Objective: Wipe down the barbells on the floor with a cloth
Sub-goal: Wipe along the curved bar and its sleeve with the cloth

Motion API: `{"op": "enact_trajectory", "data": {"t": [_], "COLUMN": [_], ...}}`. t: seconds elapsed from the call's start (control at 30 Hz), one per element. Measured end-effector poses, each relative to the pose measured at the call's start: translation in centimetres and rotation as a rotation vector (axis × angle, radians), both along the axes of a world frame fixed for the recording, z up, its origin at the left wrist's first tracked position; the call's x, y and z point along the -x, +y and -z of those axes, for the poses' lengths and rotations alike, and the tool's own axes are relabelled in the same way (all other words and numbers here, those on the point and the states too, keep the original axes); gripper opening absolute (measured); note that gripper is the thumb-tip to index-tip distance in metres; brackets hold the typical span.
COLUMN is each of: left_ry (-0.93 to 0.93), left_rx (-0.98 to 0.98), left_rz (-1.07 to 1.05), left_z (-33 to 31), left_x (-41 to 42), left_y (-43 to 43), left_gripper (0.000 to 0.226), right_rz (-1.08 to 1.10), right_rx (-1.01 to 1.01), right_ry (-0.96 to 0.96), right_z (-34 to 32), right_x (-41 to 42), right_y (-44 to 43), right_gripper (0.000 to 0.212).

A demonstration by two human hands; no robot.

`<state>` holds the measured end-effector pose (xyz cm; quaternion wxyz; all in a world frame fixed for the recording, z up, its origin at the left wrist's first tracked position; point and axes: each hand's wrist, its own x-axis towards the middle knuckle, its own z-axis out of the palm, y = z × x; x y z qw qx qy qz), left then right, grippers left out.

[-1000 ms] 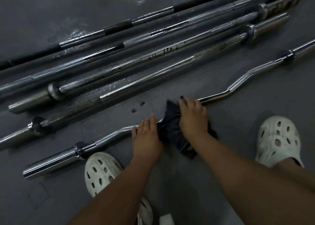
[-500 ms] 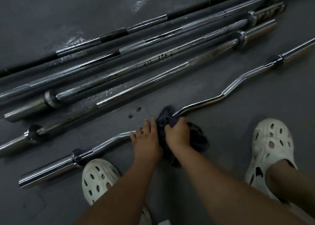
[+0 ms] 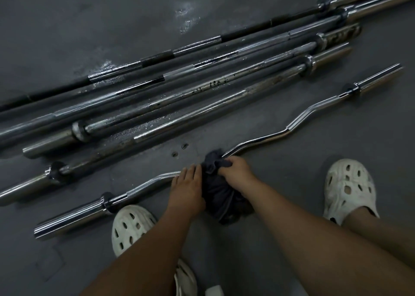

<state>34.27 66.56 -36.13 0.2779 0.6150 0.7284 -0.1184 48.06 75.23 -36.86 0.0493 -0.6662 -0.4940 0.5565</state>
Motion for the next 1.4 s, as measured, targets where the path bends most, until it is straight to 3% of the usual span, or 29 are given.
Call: {"op": "enact_trajectory", "data": {"t": [0.1, 0.23, 0.5, 0.6, 0.7, 0.87, 1.03, 1.2, 1.4], "left_ry": [-0.007, -0.033, -0.004, 0.003, 0.047, 0.142, 0.286, 0.213, 0.105], "left_rx": [-0.041, -0.108, -0.2, -0.193, -0.168, -0.096, -0.056, 0.013, 0.022], "left_rz": [-0.048, -0.12, -0.209, -0.181, -0.109, 0.131, 0.456, 0.554, 0.737], "left_z": [-1.2, -4.2, -9.6, -11.7, -13.2, -15.0, -15.4, -15.5, -16.5], "left_x": [0.1, -0.1, -0.8, -1.0, -0.6, 1.7, 4.5, 7.8, 13.1], "left_y": [-1.0, -1.7, -6.0, -7.3, -7.5, -5.8, -6.1, -4.8, -2.3], "left_gripper": [0.09, 0.089, 0.088, 0.089, 0.086, 0.083, 0.086, 0.089, 0.086], "right_rz": [-0.075, -0.202, -0.221, -0.205, -0.228, -0.259, -0.294, -0.429, -0.595], "right_rx": [-0.162, -0.208, -0.38, -0.411, -0.39, -0.448, -0.428, -0.453, -0.699], "right_ry": [-0.063, -0.093, -0.194, -0.231, -0.18, -0.198, -0.221, -0.223, -0.452], "right_z": [-2.0, -5.0, -9.5, -10.3, -11.2, -11.0, -9.4, -7.8, -7.1], "right_x": [0.1, -0.3, -2.2, -3.5, -3.7, -3.3, -2.2, 0.2, 2.2], "right_y": [-0.7, -3.3, -11.4, -12.9, -13.0, -11.8, -9.7, -8.0, -6.3], "right_gripper": [0.02, 0.026, 0.03, 0.042, 0.057, 0.031, 0.026, 0.026, 0.028]}}
